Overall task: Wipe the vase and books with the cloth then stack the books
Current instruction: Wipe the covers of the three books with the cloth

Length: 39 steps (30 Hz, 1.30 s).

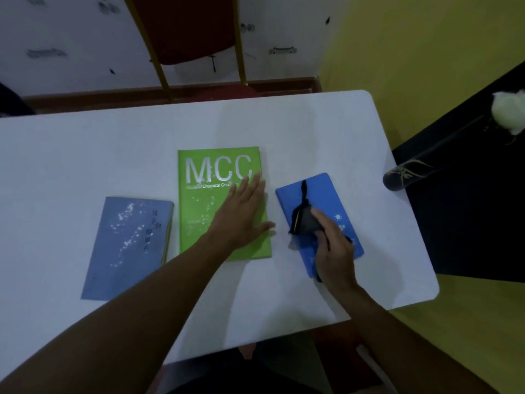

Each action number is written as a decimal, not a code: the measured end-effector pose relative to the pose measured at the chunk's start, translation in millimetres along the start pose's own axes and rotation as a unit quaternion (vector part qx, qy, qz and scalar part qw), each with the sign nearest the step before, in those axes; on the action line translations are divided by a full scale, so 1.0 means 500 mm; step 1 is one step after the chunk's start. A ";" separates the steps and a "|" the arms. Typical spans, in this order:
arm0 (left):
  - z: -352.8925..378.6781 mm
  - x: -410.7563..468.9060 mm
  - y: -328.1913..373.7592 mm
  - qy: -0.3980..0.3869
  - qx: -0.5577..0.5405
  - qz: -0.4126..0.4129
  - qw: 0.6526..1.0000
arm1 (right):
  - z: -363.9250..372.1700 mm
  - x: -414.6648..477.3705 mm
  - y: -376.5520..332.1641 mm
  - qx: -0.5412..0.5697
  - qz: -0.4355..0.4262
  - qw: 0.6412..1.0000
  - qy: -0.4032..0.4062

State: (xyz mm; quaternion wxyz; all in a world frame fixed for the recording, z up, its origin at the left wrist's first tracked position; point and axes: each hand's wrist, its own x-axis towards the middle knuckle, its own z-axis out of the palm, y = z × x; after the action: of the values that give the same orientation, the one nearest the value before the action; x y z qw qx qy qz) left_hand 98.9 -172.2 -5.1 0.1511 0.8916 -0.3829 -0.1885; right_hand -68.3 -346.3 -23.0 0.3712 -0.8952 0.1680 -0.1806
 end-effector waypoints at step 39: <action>-0.084 -0.146 -0.282 -0.171 0.281 -0.046 0.943 | 0.329 0.269 -0.151 -0.022 -0.052 0.975 -0.214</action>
State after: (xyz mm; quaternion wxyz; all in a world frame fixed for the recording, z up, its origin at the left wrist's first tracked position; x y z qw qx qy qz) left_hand 159.6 -19.8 -10.3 -0.1823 0.8688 -0.3993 -0.2291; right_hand 136.3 -255.0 -50.0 0.3686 -0.9286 0.0417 0.0000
